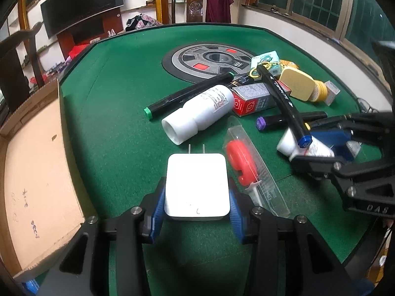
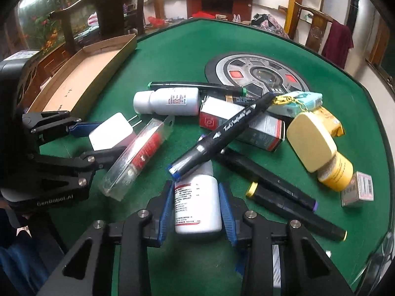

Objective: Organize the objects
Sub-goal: 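Lift the charger with the left tool while the right tool grasps the white pill bottle, then carry charger and pill bottle into the cardboard tray and open both tools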

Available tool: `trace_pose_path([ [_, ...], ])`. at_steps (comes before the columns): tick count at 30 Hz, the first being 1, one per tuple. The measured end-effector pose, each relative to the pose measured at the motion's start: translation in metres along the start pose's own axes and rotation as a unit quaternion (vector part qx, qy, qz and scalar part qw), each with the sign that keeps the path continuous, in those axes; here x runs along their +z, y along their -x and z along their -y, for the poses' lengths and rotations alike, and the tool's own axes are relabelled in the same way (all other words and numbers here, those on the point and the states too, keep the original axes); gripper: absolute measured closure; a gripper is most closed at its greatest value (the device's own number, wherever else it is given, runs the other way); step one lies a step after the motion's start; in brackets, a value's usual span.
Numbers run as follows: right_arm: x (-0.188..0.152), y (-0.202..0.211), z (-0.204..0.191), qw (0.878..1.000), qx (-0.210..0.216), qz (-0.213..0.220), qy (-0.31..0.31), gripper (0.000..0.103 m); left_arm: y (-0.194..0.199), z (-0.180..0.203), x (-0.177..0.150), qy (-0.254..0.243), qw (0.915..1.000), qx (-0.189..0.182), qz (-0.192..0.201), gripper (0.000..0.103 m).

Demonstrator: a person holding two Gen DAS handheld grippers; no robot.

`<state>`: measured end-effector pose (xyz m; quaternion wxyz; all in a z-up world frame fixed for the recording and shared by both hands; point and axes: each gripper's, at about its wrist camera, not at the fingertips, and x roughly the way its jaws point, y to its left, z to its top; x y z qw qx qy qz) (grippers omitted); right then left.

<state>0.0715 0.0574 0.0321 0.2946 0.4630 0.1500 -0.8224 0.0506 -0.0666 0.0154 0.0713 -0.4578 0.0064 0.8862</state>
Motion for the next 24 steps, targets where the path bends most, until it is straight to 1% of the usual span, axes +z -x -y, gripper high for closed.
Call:
trace_pose_path([
  [2, -0.004, 0.004, -0.002, 1.000, 0.005, 0.000, -0.005, 0.063, 0.003, -0.005, -0.003, 0.014, 0.9995, -0.029, 0.003, 0.059],
  [3, -0.008, 0.007, -0.003, 1.000, 0.008, 0.001, -0.008, 0.063, 0.004, -0.005, -0.004, 0.017, 0.9992, -0.037, 0.003, 0.059],
  [5, -0.013, 0.011, -0.006, 1.000, 0.010, 0.002, -0.014, 0.063, 0.007, -0.006, -0.007, 0.019, 0.9991, -0.038, 0.006, 0.059],
  [9, -0.016, 0.020, -0.011, 0.999, 0.030, 0.010, -0.027, 0.063, 0.012, -0.011, -0.011, 0.032, 0.9984, -0.045, 0.014, 0.059],
  [13, -0.011, 0.033, -0.021, 0.998, 0.042, 0.029, -0.025, 0.063, 0.027, -0.017, -0.013, 0.036, 0.9981, -0.032, 0.039, 0.059],
  [16, 0.000, 0.039, -0.028, 0.997, 0.052, 0.045, -0.031, 0.063, 0.040, -0.025, -0.013, 0.044, 0.9970, -0.019, 0.061, 0.059],
  [20, 0.018, 0.039, -0.036, 0.995, 0.067, 0.060, -0.049, 0.063, 0.058, -0.042, -0.012, 0.060, 0.9943, 0.000, 0.088, 0.059],
  [24, 0.039, 0.033, -0.049, 0.993, 0.084, 0.064, -0.059, 0.063, 0.075, -0.067, -0.013, 0.081, 0.9903, 0.026, 0.110, 0.059],
])
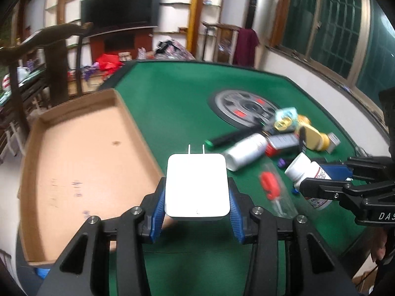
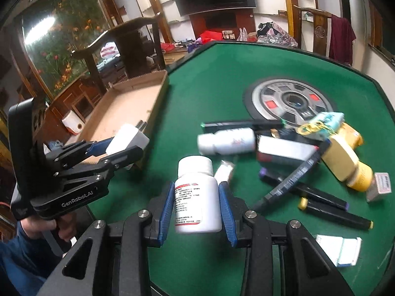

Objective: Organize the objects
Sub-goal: 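Carry charger and pill bottle into the cardboard tray and open both tools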

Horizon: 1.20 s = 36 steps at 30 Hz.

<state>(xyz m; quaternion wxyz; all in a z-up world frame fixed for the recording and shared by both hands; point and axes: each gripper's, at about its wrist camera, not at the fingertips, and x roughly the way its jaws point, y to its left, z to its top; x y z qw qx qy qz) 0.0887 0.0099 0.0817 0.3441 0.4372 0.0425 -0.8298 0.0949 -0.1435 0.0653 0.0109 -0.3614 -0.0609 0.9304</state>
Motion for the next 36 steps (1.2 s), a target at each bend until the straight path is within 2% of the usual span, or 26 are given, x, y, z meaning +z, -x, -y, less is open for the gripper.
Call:
trace_pose_path([
  [6, 0.020, -0.013, -0.033, 1.000, 0.018, -0.001, 0.023, 0.063, 0.018, -0.038, 0.006, 0.022, 0.9987, 0.038, 0.026, 0.059],
  [16, 0.048, -0.044, -0.076, 0.998, 0.037, -0.018, 0.045, 0.063, 0.024, -0.084, 0.004, 0.045, 0.9962, 0.068, 0.032, 0.059],
  [22, 0.076, -0.066, -0.096, 0.997, 0.042, -0.030, 0.058, 0.063, 0.026, -0.122, 0.009, 0.074, 0.9955, 0.056, 0.017, 0.059],
  [26, 0.101, -0.080, -0.108, 0.997, 0.046, -0.033, 0.057, 0.063, 0.028, -0.146, 0.023, 0.077, 0.9945, 0.070, 0.011, 0.059],
  [31, 0.140, -0.114, -0.114, 0.997, 0.042, -0.044, 0.042, 0.063, 0.008, -0.175, 0.048, 0.107, 0.9926, 0.055, -0.018, 0.059],
  [36, 0.176, -0.156, -0.113, 0.997, 0.041, -0.059, 0.010, 0.063, -0.024, -0.188, 0.073, 0.124, 0.9894, 0.067, -0.037, 0.059],
])
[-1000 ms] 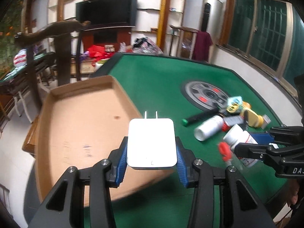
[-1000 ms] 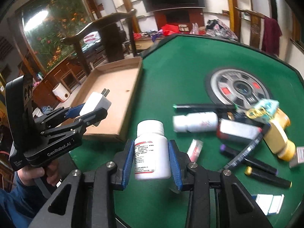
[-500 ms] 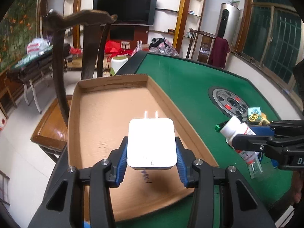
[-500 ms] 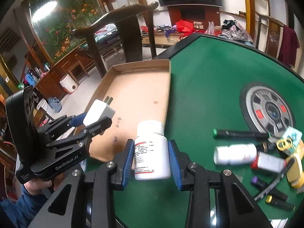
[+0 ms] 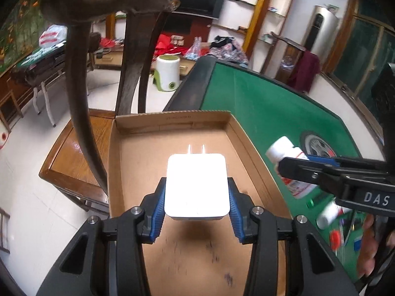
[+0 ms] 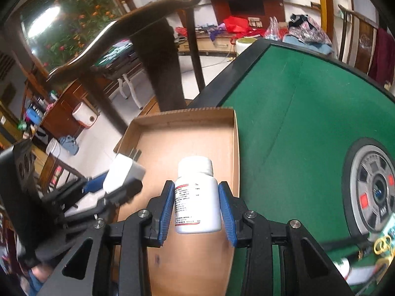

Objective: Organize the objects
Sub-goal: 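Carry charger and pill bottle into the cardboard tray and open both tools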

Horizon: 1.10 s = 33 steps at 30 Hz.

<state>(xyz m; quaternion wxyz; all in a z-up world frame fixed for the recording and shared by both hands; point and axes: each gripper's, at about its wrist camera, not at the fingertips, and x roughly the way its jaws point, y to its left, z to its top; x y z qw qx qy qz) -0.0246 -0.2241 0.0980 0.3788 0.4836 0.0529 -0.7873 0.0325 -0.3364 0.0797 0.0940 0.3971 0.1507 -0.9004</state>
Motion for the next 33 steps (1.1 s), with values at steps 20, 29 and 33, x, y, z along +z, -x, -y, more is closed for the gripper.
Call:
trace_pose_path([
  [20, 0.055, -0.095, 0.024, 0.998, -0.024, -0.039, -0.044, 0.063, -0.086, 0.008, 0.006, 0.048, 0.9978, -0.002, -0.046, 0.059],
  [29, 0.059, -0.102, 0.028, 0.997, -0.030, -0.046, -0.048, 0.062, -0.092, 0.010, 0.009, 0.046, 0.9985, 0.000, -0.030, 0.053],
  [33, 0.058, -0.094, 0.029, 0.997, -0.018, -0.042, -0.055, 0.056, -0.091, 0.004, 0.013, 0.059, 0.9981, 0.007, -0.017, 0.039],
])
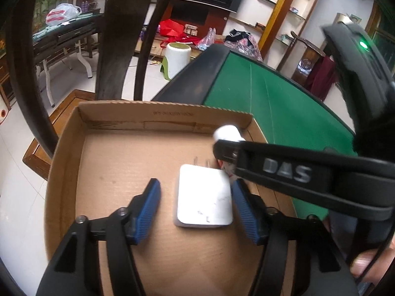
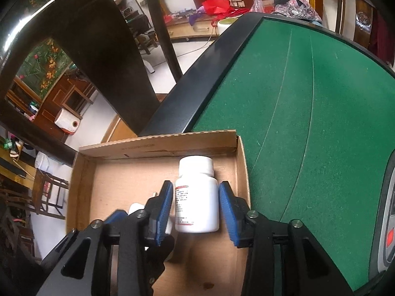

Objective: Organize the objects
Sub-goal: 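Carry charger and pill bottle into the cardboard tray and open both tools, then grasp the red number candle package with the left tool while the right tool returns to the table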

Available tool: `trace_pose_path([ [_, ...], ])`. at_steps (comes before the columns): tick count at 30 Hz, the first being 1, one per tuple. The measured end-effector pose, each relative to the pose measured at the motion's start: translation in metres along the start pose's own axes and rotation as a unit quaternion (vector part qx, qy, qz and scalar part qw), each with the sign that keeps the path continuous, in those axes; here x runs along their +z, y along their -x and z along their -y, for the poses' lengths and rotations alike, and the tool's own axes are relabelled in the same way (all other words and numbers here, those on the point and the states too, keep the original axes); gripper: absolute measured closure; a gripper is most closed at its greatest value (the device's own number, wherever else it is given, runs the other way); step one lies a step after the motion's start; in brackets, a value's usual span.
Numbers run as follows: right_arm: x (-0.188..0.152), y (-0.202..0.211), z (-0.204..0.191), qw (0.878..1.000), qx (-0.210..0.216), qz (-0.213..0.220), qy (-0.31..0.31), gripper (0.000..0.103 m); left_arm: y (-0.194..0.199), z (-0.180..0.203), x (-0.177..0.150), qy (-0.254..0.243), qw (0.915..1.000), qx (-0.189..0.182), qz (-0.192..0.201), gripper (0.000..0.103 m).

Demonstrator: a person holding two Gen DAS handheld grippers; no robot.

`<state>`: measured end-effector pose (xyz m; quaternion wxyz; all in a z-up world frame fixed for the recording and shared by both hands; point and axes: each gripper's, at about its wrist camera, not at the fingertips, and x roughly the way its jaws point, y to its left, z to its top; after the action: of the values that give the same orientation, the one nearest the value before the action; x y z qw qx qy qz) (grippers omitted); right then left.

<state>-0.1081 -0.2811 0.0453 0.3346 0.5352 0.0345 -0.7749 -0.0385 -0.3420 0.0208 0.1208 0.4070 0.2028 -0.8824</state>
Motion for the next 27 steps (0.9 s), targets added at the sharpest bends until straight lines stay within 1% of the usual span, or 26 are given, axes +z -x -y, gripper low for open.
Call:
trace_pose_path([
  [3, -0.003, 0.009, -0.001, 1.000, 0.004, 0.011, 0.000, 0.050, 0.003, -0.001, 0.001, 0.007, 0.9999, -0.008, 0.003, 0.039],
  [5, -0.007, 0.022, -0.003, 1.000, -0.006, 0.027, 0.007, 0.043, 0.008, 0.001, 0.001, 0.007, 0.9999, -0.011, 0.004, 0.039],
  [12, -0.035, 0.066, 0.009, 0.998, 0.018, 0.062, -0.012, 0.037, 0.031, 0.011, -0.009, 0.000, 0.9997, -0.018, 0.018, 0.033],
  [15, -0.053, 0.084, 0.025, 0.996, 0.026, 0.076, -0.030, 0.037, 0.041, 0.017, -0.017, 0.002, 0.9995, -0.025, 0.018, 0.033],
  [18, -0.074, 0.104, 0.043, 0.995, 0.034, 0.087, -0.044, 0.035, 0.056, 0.027, -0.025, 0.000, 0.9989, -0.035, 0.033, 0.033],
  [20, -0.087, 0.114, 0.054, 0.994, 0.043, 0.091, -0.053, 0.028, 0.066, 0.038, -0.030, -0.008, 0.9983, -0.037, 0.044, 0.033],
  [22, -0.101, 0.126, 0.065, 0.992, 0.055, 0.099, -0.061, 0.025, 0.074, 0.051, -0.037, -0.015, 0.9976, -0.047, 0.049, 0.032],
  [24, -0.120, 0.141, 0.078, 0.989, 0.068, 0.112, -0.066, 0.025, 0.081, 0.062, -0.045, -0.017, 0.9968, -0.058, 0.052, 0.032],
  [27, -0.140, 0.158, 0.093, 0.987, 0.066, 0.132, -0.068, 0.025, 0.088, 0.084, -0.060, -0.030, 0.9955, -0.071, 0.055, 0.032],
])
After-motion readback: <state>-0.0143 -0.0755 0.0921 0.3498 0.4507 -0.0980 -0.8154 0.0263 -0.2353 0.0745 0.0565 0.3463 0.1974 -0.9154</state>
